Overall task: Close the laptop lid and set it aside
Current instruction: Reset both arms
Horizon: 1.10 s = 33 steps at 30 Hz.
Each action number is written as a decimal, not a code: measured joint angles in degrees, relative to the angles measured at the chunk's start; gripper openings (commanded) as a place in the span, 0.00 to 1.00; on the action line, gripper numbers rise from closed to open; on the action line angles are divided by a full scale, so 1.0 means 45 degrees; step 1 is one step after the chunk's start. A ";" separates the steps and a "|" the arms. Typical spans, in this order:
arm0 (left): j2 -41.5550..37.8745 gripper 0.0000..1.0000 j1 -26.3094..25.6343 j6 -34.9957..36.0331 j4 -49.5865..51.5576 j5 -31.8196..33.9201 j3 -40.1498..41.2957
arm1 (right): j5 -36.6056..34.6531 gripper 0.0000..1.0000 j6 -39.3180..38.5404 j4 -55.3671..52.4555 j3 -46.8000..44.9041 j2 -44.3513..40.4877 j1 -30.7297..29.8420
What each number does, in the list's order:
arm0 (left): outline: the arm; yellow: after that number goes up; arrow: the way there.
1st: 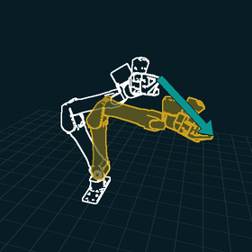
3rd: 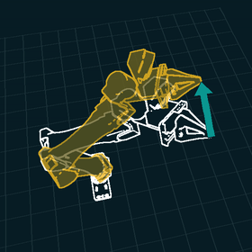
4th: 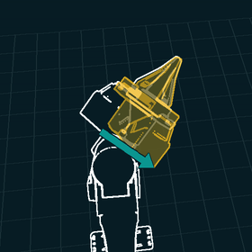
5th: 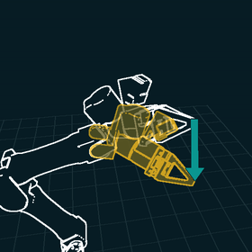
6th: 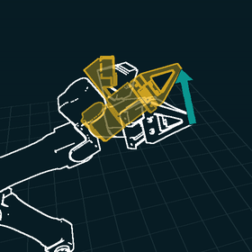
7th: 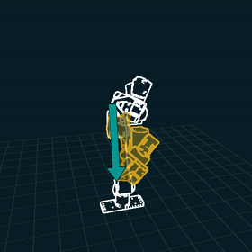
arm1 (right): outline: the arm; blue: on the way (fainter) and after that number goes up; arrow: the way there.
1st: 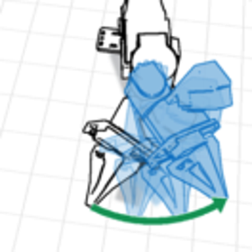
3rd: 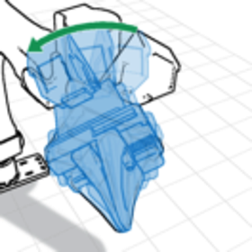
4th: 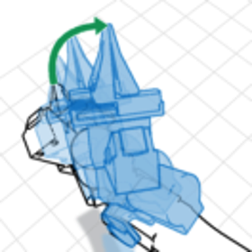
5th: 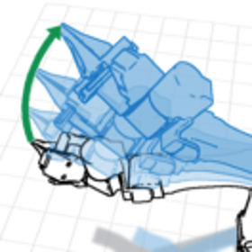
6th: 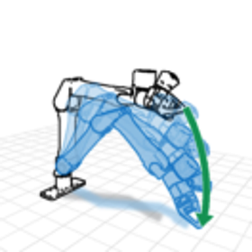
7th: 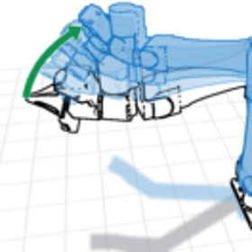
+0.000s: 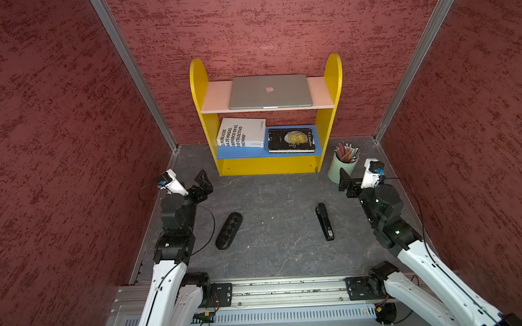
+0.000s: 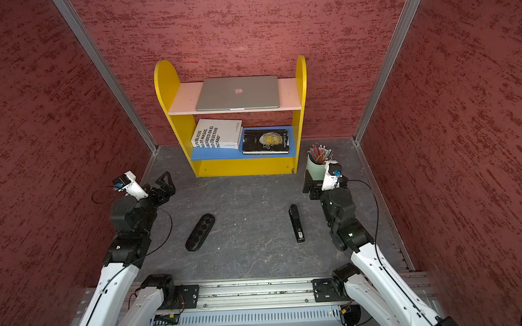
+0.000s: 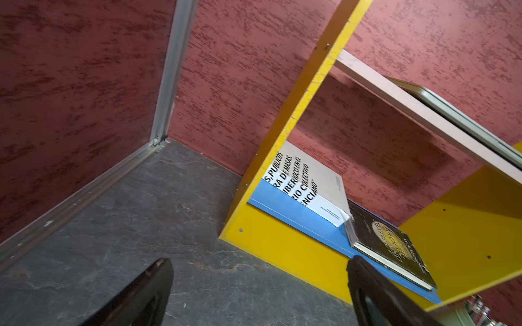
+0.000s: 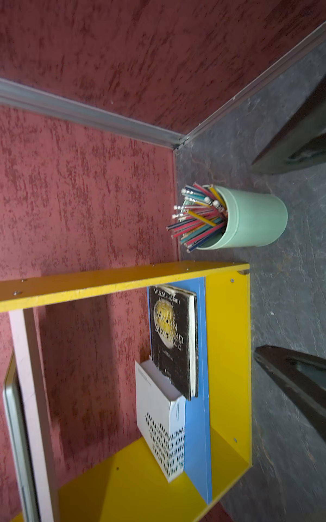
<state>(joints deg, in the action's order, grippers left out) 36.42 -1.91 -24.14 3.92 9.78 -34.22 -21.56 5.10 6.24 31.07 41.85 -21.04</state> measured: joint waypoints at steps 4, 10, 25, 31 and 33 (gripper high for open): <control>-0.0627 1.00 -0.0005 0.0107 -0.1044 0.1336 0.1413 | -0.1491 0.98 0.0053 0.1423 -0.1253 0.0233 0.0019; -0.0160 1.00 -0.0233 0.0680 -0.2657 0.2827 0.3303 | -0.2968 0.98 0.0223 0.3332 -0.2569 0.1360 0.0257; 0.4444 1.00 -0.0442 0.3492 -0.7684 0.3905 0.4891 | -0.4027 0.98 0.0656 0.7145 -0.3993 0.5561 0.1953; 0.6149 1.00 -0.0233 0.3920 -0.8315 0.3687 0.4843 | -0.3371 0.98 0.0267 0.7966 -0.3759 0.6601 0.2050; 0.6169 1.00 -0.0126 0.4022 -0.8451 0.3463 0.4809 | -0.2977 0.98 -0.0010 0.8092 -0.3444 0.7019 0.2069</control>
<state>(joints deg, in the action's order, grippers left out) 64.18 -2.48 -6.04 -34.11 25.36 -12.58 -34.96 5.06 42.65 15.57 73.43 -11.73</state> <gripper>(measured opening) 0.996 0.983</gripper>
